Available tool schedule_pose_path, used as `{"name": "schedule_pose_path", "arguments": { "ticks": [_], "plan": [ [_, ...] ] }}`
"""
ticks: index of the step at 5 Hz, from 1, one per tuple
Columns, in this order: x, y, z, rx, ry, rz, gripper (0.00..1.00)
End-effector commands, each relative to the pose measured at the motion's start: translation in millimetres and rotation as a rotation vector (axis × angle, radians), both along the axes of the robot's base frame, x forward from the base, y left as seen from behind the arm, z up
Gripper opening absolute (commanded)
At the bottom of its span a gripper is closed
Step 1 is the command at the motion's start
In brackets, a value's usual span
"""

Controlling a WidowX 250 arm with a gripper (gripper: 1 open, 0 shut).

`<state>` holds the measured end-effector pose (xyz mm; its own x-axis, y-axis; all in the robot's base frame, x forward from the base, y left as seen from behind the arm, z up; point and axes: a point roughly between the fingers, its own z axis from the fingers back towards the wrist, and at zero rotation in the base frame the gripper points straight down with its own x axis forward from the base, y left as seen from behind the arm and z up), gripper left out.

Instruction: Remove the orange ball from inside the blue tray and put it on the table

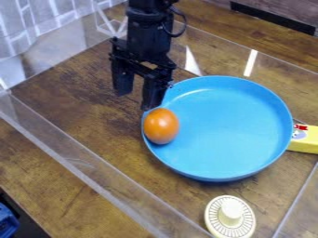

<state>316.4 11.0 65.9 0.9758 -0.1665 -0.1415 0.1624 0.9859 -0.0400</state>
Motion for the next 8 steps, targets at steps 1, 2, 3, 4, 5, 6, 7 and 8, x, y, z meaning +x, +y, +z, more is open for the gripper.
{"name": "schedule_pose_path", "arguments": {
  "ticks": [1,2,3,4,5,6,7,8],
  "plan": [
    [9.6,5.7,12.3,0.003,-0.059,0.014,1.0],
    [12.1,3.3,7.9,-0.001,-0.061,0.009,1.0],
    [13.9,-1.1,3.4,-0.006,-0.066,0.004,1.0],
    [15.3,-4.3,-0.5,-0.01,-0.068,0.0,1.0],
    [16.7,-7.2,-4.4,-0.013,-0.069,-0.004,1.0],
    [18.3,-9.5,-8.2,-0.016,-0.07,-0.008,1.0],
    [19.2,-11.8,-11.9,-0.017,-0.07,-0.013,1.0],
    [19.8,-13.8,-16.1,-0.019,-0.068,-0.017,1.0]
  ]
}}
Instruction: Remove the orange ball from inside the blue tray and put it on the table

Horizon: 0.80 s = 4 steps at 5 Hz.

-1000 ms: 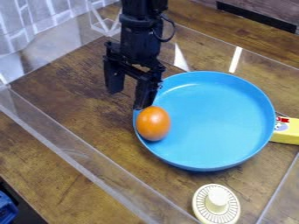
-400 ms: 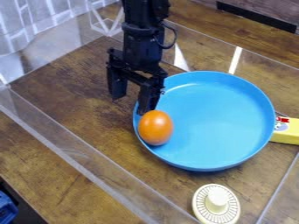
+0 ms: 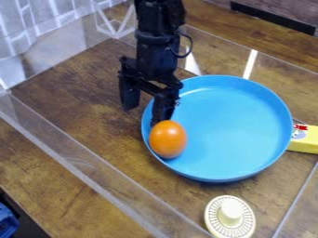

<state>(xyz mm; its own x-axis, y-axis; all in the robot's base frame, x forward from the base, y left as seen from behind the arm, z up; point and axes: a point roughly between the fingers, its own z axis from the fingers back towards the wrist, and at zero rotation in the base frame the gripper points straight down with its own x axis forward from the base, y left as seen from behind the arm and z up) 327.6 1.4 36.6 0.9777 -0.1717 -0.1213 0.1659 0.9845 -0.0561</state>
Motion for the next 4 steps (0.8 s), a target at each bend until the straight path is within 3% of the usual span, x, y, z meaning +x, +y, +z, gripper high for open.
{"name": "schedule_pose_path", "arguments": {
  "ticks": [1,2,4],
  "plan": [
    [8.5,-5.6,9.3,-0.001,-0.048,-0.018,0.0],
    [8.0,-5.1,8.1,0.001,-0.045,-0.023,0.0],
    [21.9,12.6,13.5,0.018,-0.053,-0.026,0.0]
  ]
}}
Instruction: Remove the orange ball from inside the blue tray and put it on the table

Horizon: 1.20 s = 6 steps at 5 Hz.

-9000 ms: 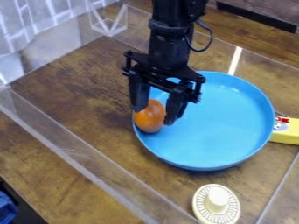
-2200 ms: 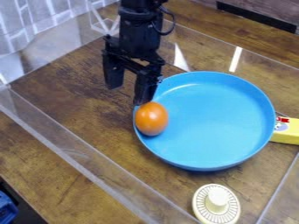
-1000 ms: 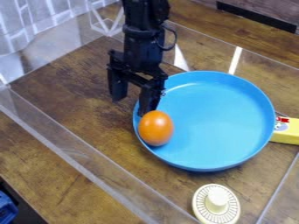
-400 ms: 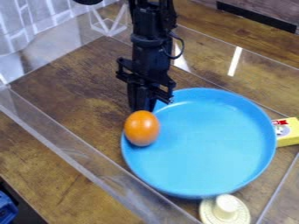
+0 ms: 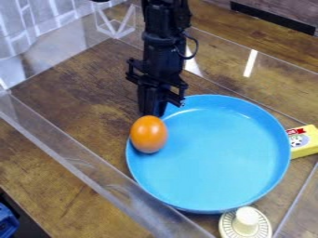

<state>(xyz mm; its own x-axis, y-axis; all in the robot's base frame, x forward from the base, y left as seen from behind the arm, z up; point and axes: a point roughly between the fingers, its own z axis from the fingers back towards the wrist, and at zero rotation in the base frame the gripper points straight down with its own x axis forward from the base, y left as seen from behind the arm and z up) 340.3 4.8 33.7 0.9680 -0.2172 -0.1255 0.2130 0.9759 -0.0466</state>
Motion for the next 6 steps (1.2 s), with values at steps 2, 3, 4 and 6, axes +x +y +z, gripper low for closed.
{"name": "schedule_pose_path", "arguments": {
  "ticks": [2,3,4,6],
  "plan": [
    [23.7,30.5,23.3,0.029,-0.059,0.022,0.0],
    [32.8,52.6,28.5,0.036,-0.064,0.017,0.0],
    [36.0,58.9,26.3,0.05,-0.057,0.014,0.0],
    [34.4,65.0,22.1,0.052,-0.054,0.013,1.0]
  ]
}}
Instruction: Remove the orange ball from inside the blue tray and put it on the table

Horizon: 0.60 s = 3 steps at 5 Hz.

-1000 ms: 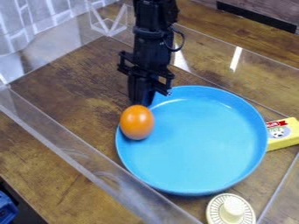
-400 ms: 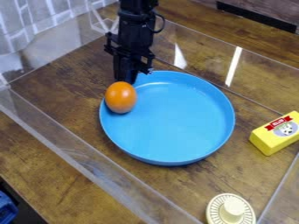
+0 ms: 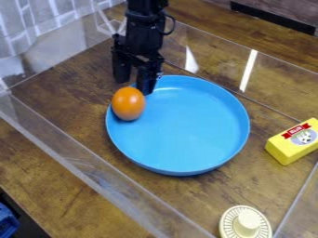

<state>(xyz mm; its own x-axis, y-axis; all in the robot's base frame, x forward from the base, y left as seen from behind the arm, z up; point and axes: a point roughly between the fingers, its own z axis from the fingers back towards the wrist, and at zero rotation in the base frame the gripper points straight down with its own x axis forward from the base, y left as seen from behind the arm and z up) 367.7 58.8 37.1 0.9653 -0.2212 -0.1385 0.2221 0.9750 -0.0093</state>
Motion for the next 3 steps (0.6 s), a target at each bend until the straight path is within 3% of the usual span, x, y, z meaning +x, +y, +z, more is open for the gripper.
{"name": "schedule_pose_path", "arguments": {
  "ticks": [1,3],
  "plan": [
    [6.4,13.5,13.2,0.014,-0.051,0.02,1.0],
    [5.0,16.2,-0.3,0.015,-0.035,0.023,1.0]
  ]
}}
